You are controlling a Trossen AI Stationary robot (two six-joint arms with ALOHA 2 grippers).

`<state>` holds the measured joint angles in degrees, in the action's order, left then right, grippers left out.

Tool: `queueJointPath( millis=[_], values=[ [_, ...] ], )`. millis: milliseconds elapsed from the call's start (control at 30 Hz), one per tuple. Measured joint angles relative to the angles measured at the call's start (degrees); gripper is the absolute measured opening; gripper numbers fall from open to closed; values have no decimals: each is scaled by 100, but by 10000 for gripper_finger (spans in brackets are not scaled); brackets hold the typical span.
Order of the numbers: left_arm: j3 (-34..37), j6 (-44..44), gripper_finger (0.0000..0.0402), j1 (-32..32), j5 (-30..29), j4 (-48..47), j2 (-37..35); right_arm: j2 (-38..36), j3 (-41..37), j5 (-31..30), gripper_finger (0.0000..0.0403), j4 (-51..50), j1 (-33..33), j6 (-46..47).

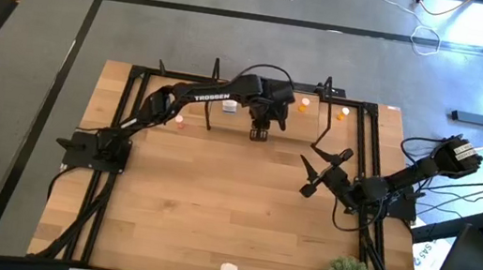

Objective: Pick and place medicine bottles onto shelf by color
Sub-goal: Put the bottom red pill bottle on the shelf aligned with the other red pill bottle

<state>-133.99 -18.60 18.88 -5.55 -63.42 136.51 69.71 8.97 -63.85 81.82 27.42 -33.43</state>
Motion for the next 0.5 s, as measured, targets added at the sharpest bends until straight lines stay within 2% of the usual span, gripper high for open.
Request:
queueJointPath(
  millis=[200,500],
  values=[
    [0,-105,101,-12,28,-424,0,0,0,-1,188,0,0,0],
    [-4,-175,101,-26,-93,-399,35,0,0,-1,188,0,0,-1]
  ],
)
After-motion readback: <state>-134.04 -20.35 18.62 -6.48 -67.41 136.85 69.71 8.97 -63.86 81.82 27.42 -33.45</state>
